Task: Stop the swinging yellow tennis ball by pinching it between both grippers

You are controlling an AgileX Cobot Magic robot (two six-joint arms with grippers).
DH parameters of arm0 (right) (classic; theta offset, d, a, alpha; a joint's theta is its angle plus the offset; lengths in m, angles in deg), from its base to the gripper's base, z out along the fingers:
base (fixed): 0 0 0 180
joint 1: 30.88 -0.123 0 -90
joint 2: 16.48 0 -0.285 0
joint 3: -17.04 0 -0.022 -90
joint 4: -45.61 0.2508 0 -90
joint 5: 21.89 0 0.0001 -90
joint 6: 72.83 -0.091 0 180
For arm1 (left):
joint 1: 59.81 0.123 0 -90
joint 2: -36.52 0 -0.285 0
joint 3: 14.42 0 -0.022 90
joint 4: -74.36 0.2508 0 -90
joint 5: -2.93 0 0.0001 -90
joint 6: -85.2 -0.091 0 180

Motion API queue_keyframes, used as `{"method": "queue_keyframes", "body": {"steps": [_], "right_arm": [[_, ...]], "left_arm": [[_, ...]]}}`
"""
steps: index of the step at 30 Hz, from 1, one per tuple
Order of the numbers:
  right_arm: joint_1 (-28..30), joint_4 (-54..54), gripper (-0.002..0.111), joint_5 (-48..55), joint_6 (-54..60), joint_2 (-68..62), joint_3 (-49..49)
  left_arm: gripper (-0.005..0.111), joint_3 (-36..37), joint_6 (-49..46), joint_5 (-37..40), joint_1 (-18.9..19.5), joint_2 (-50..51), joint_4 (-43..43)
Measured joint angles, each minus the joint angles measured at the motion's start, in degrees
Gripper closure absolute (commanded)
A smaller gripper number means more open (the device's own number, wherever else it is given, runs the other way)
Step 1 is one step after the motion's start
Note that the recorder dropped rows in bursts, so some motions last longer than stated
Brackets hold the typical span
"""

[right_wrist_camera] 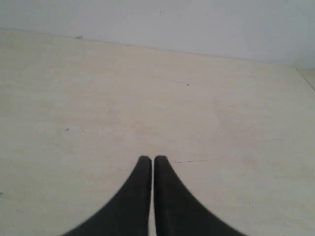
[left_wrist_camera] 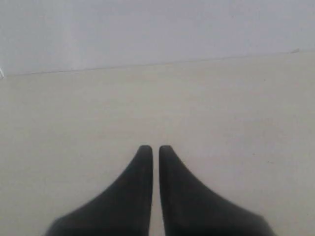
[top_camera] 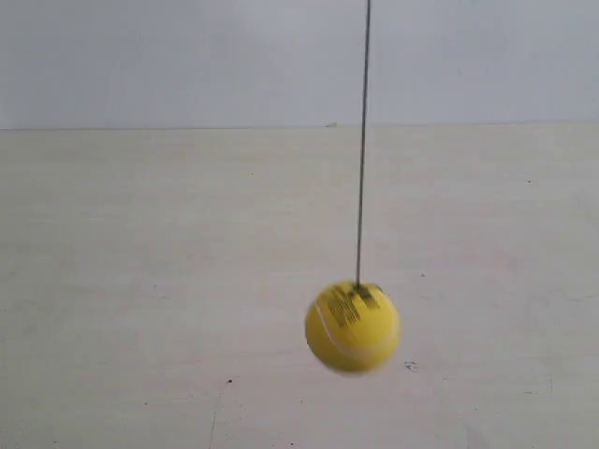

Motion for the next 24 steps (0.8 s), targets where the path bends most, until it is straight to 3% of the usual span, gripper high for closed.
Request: {"method": "queue_keyframes", "body": {"steps": [24], "right_arm": [[0.0,-1.98,0.108,-1.42,2.77,0.0,0.0]], "left_arm": [[0.102,0.0,0.0,0.0,0.0,0.0,0.0]]}}
